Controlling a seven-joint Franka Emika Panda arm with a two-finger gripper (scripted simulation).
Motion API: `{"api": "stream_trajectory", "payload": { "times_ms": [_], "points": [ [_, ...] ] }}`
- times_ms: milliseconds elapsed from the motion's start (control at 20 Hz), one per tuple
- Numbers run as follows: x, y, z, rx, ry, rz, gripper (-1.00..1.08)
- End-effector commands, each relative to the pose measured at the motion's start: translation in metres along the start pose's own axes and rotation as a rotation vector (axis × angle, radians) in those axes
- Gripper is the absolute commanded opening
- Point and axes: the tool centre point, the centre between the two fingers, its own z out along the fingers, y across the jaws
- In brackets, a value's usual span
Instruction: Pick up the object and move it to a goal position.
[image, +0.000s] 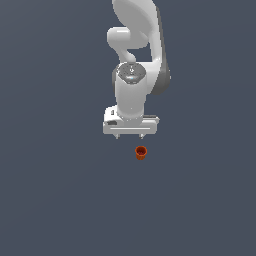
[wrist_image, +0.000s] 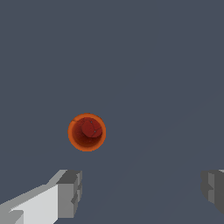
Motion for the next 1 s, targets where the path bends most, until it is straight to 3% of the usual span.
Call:
{"api": "stream_trajectory", "payload": {
  "times_ms": [0,500,950],
  "points": [
    [0.0,0.0,0.0,0.0,0.0,0.0,1.0],
    [-0.01,-0.011,0.011,0.02,-0.036,-0.036,1.0],
    [-0.008,-0.013,0.015,0.018,-0.032,-0.07,1.0]
  ]
}}
